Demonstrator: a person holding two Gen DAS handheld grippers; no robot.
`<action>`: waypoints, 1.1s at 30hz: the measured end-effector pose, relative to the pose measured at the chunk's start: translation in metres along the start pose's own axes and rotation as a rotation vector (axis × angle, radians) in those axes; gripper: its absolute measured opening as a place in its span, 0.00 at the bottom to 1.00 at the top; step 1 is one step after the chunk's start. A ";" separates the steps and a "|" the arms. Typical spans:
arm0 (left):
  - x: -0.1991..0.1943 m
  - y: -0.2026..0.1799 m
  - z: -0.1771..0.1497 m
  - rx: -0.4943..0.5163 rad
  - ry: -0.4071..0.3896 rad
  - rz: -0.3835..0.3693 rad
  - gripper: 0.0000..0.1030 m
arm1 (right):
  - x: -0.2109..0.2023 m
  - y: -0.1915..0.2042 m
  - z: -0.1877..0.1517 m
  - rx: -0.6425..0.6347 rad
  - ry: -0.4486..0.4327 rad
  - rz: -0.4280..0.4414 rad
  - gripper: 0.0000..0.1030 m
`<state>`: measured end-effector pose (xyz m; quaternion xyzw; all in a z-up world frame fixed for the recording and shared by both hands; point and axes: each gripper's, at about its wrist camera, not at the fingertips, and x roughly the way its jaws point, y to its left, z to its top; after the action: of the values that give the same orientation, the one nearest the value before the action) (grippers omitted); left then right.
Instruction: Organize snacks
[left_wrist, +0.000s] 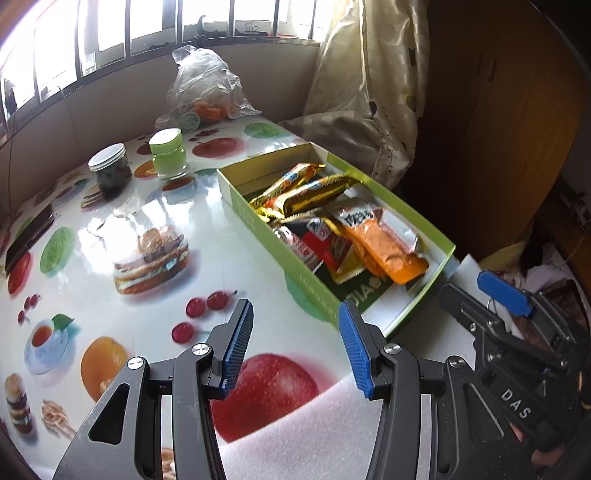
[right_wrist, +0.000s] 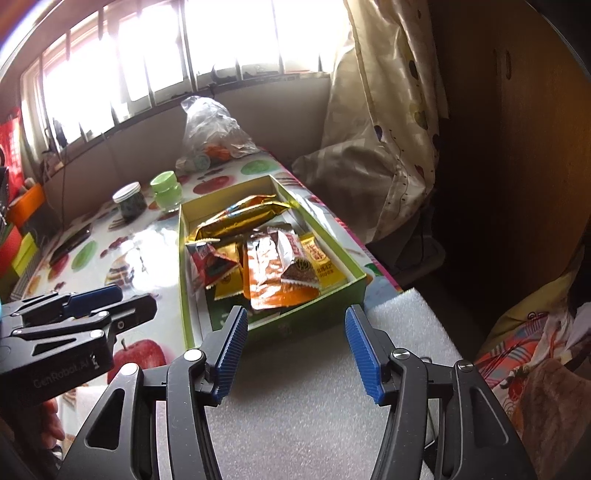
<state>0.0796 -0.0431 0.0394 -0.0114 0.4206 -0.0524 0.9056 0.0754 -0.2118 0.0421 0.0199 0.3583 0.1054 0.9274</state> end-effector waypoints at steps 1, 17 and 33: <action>0.000 0.001 -0.005 0.006 -0.002 0.011 0.48 | 0.000 0.001 -0.003 -0.004 0.006 -0.004 0.54; 0.016 0.001 -0.050 0.000 0.061 0.029 0.48 | 0.015 0.010 -0.042 -0.068 0.067 -0.095 0.55; 0.021 0.004 -0.051 -0.012 0.032 0.051 0.56 | 0.018 0.012 -0.047 -0.060 0.031 -0.124 0.59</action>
<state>0.0545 -0.0398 -0.0098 -0.0050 0.4357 -0.0269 0.8997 0.0546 -0.1980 -0.0030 -0.0315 0.3698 0.0587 0.9267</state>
